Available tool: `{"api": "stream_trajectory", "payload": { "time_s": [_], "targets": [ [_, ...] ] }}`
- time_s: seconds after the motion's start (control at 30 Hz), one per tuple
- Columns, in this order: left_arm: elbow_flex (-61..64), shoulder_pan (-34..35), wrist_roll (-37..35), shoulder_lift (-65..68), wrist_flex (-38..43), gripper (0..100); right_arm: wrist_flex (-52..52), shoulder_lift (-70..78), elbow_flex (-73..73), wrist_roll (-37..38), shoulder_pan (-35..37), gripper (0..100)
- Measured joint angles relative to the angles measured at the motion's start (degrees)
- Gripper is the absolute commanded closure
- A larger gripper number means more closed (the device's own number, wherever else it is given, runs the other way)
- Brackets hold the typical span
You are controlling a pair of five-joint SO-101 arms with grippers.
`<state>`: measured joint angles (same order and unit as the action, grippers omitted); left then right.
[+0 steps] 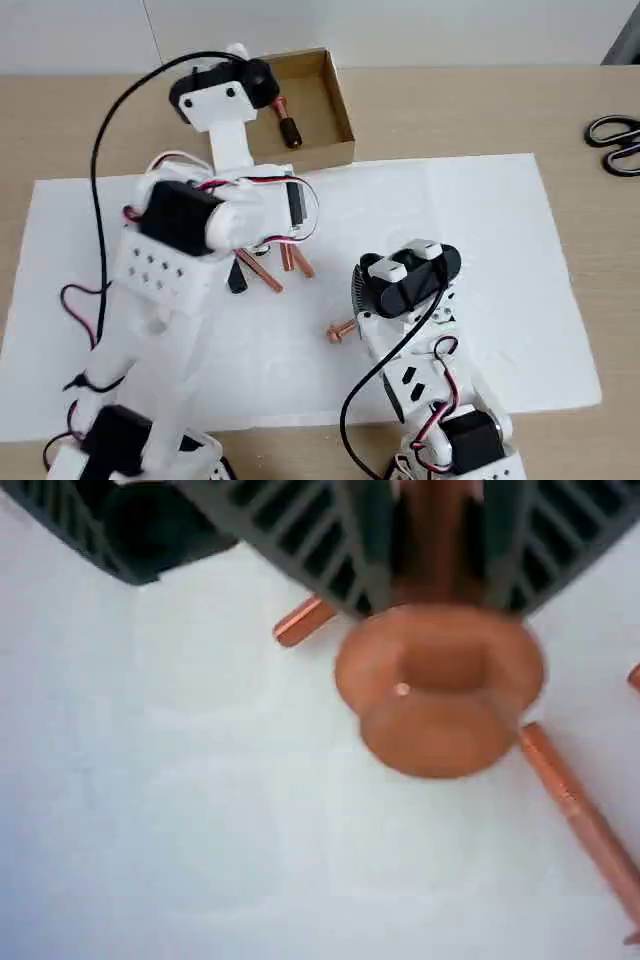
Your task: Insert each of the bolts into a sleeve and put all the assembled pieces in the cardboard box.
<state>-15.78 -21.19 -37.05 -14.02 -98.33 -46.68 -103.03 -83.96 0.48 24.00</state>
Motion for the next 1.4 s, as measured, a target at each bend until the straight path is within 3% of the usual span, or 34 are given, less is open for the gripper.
{"api": "stream_trajectory", "payload": {
  "time_s": [0.27,0.53,0.9,1.13,1.27,1.4],
  "targets": [
    [0.3,0.0,0.0,-8.6,5.3,99,3.1,0.0,-3.3,0.0,-0.1,99.5],
    [6.9,0.0,-0.1,-9.4,13.1,99,16.0,0.0,-4.7,0.0,0.0,99.5],
    [7.1,0.0,-3.4,-12.1,14.2,99,35.3,0.1,-11.9,0.0,0.0,99.5],
    [8.5,8.1,-3.4,-24.6,14.9,99,38.1,0.1,-12.0,0.0,4.7,99.5],
    [13.6,9.2,-1.8,-30.7,21.2,99,38.1,0.1,-12.0,0.0,6.7,99.5],
    [23.9,6.0,4.0,-30.2,29.8,99,38.1,0.1,-12.0,0.0,6.9,99.5]
  ]
}}
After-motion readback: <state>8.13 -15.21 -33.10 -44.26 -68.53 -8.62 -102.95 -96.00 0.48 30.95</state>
